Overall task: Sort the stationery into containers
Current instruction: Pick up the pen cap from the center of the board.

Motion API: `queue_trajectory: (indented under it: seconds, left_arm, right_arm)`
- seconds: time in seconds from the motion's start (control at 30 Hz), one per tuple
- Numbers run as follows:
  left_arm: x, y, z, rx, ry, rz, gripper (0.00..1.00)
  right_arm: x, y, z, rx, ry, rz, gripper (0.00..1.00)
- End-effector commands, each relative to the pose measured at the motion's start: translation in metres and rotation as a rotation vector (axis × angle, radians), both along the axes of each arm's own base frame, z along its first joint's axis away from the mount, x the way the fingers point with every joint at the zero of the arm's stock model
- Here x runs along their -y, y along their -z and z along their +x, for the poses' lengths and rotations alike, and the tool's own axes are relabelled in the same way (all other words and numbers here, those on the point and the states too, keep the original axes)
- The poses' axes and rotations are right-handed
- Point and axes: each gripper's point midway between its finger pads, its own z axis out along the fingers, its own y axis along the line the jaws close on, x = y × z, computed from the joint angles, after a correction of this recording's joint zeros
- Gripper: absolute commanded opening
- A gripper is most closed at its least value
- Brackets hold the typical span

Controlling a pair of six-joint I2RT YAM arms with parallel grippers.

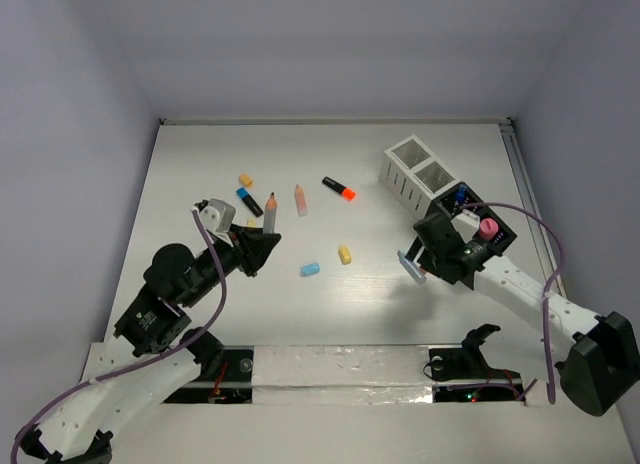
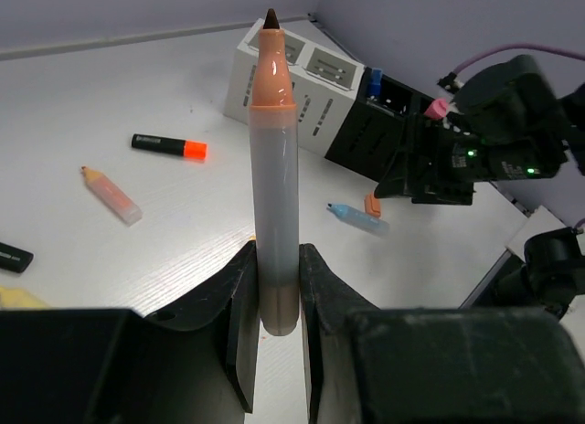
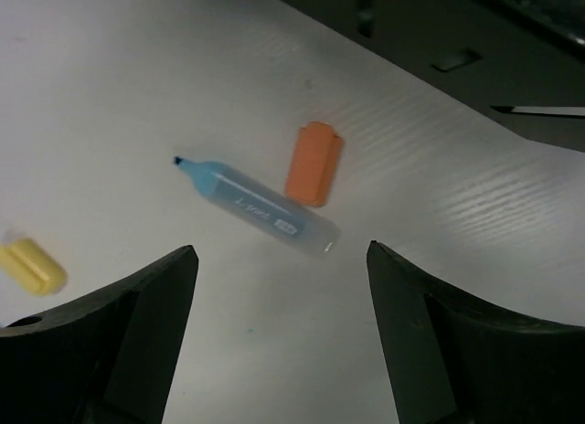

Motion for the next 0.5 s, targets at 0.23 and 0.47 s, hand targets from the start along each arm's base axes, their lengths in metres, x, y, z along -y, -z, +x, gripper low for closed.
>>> queue_trajectory:
  seconds: [0.23,0.47]
  left_arm:
    - [0.008,-0.015,-0.019,0.078,0.105,-0.028,0.0]
    - [0.007,-0.015,-0.018,0.081,0.098,-0.027,0.0]
  right_arm:
    - [0.029,0.022,0.024,0.045,0.255,0.016,0.64]
    - [0.022,0.037,0.032,0.015,0.24,0.009,0.61]
